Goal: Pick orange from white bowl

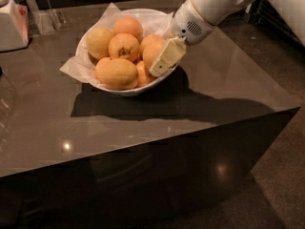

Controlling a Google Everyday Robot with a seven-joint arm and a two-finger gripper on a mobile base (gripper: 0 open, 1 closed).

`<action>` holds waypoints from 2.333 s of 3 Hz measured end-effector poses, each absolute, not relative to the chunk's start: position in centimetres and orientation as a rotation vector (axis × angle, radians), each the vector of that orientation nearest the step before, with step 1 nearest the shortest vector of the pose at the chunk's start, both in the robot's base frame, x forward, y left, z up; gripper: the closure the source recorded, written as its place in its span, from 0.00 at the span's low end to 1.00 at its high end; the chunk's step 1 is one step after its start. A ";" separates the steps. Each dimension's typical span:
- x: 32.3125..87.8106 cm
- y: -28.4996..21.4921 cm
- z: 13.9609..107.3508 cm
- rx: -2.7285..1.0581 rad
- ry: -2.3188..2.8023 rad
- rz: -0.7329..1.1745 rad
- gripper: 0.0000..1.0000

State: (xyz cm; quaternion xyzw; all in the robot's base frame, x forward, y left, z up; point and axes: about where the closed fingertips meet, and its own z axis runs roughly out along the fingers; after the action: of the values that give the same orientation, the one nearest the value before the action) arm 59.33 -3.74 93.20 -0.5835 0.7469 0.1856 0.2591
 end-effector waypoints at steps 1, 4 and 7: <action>59.2 -3.8 93.3 -1.581 2.024 0.503 0.37; 59.2 -3.9 93.1 -1.565 2.009 0.516 1.00; 48.6 -7.8 102.8 -1.486 1.673 0.435 1.00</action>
Offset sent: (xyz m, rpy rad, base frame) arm 0.0064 -0.0055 -0.0095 0.0245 0.0205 -0.0107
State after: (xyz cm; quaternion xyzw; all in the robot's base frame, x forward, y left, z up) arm 48.56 -7.83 102.81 -0.5924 0.6667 0.1732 0.4178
